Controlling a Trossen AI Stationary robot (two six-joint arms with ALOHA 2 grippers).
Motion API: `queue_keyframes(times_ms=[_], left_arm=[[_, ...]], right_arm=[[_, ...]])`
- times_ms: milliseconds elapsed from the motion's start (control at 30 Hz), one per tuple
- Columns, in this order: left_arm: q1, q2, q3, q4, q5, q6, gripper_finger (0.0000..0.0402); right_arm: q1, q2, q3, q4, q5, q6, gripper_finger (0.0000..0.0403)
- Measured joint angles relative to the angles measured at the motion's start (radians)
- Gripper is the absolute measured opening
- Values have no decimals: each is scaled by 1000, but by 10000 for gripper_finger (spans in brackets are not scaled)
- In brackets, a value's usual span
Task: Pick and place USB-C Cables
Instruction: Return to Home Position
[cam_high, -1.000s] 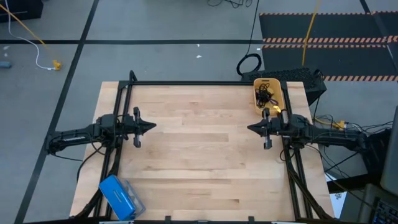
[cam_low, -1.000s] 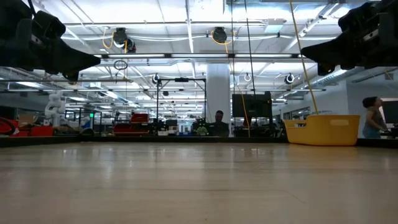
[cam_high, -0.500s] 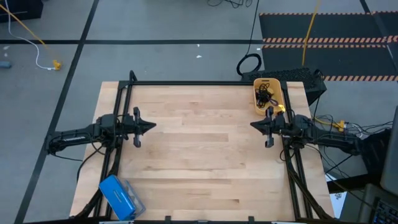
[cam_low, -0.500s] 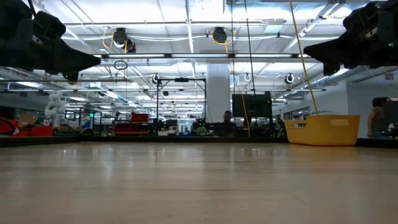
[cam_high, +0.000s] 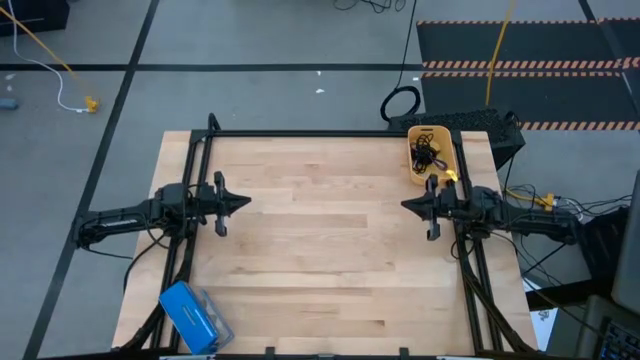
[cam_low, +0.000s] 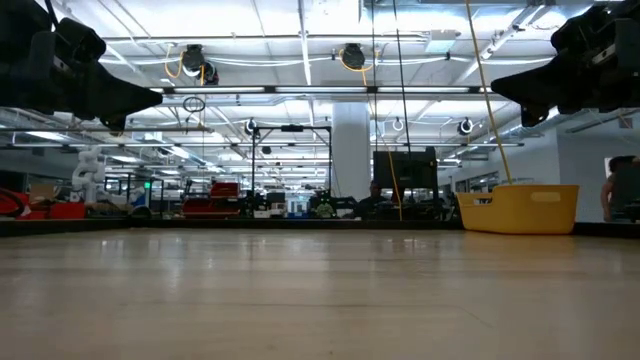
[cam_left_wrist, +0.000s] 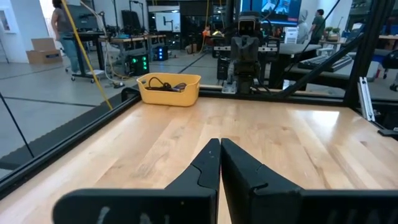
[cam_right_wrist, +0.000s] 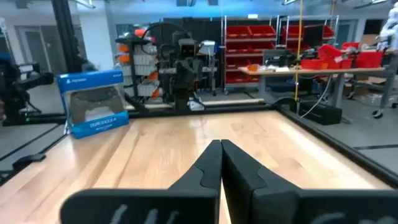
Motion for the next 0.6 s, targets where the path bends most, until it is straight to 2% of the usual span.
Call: queue_keyframes(times_ms=[133,600], left_arm=[[0,0,0,0,0,7,4],[0,2,-9,23,10,-1,9]], right_arm=[[23,0,0,-28,26,-2,0],[26,2,0,-35,20,0,0]])
